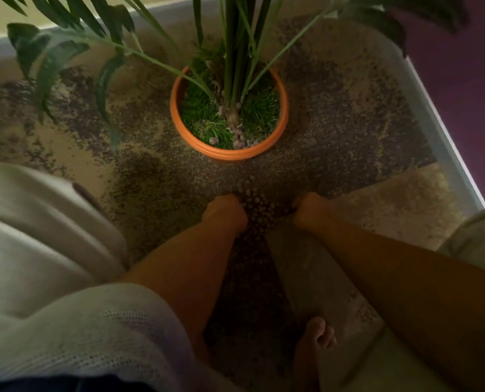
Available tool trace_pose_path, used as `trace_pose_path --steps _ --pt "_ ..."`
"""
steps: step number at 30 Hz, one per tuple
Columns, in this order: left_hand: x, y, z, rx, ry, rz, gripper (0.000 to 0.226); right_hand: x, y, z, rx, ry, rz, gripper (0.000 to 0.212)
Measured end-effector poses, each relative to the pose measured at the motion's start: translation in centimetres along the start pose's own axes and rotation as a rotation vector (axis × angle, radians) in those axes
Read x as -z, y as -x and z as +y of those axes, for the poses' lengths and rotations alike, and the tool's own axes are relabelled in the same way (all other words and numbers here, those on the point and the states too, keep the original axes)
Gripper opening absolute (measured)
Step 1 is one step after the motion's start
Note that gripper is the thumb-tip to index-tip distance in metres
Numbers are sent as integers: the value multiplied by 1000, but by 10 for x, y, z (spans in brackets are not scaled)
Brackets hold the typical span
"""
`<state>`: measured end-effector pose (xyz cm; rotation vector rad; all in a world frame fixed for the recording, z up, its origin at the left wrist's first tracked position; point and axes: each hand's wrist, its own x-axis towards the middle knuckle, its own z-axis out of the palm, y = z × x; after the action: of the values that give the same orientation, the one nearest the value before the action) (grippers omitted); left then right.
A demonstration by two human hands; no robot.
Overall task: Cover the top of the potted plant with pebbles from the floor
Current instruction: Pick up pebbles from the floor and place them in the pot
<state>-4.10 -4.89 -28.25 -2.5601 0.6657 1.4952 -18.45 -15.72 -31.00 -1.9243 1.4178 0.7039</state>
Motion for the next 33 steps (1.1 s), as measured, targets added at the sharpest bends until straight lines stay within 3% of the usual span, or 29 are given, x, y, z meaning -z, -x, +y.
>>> trace_pose_path --steps 3,7,13,19,24,33 --pt "-1 -3 -6 -20 6 -34 22 -7 2 -5 89 -136 17 47" --pt "4 -7 -10 -35 23 -33 30 -11 5 -23 172 -112 0 59" --pt "7 -7 -14 -76 -59 -17 29 -14 7 -33 274 19 18 39" --pt "4 -10 -13 -139 -95 23 9 -11 11 -43 241 45 69 27" --pt "-4 -14 -10 -190 -82 60 25 -16 16 -48 257 78 89 30" --pt "-4 -21 -10 -209 -105 142 25 -9 13 -49 149 -103 144 16"
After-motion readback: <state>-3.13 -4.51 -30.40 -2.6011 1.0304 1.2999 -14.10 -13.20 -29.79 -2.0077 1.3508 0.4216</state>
